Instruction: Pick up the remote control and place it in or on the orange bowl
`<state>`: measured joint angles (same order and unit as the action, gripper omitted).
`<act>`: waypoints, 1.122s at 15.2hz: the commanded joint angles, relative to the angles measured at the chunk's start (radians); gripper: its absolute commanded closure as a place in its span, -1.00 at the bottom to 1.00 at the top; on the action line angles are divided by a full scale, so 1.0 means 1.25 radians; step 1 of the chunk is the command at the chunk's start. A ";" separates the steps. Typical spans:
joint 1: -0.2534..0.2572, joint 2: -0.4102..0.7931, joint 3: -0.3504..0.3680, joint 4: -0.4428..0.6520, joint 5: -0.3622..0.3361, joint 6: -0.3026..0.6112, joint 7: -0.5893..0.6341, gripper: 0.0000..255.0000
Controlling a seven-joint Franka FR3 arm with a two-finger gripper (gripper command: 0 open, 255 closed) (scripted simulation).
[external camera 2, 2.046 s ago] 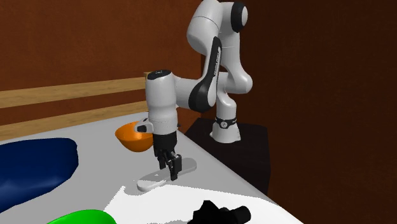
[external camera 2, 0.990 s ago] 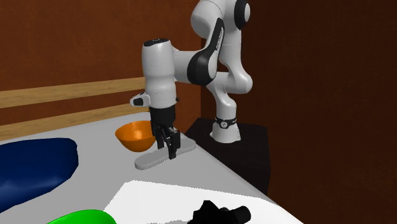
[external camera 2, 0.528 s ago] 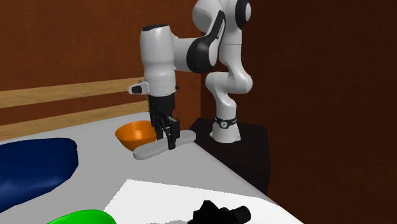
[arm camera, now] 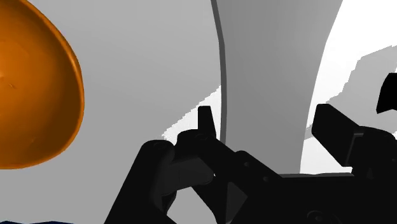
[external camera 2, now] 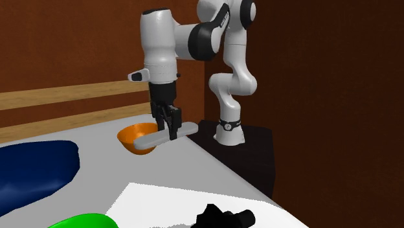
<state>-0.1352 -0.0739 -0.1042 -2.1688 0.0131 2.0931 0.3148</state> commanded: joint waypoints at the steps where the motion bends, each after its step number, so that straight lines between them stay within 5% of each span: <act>1: -0.013 -0.015 -0.014 -0.010 -0.003 -0.005 -0.025 1.00; 17: -0.157 -0.072 -0.196 -0.048 -0.046 -0.023 -0.327 1.00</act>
<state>-0.3189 -0.1608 -0.3341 -2.2264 -0.0407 2.0641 -0.0668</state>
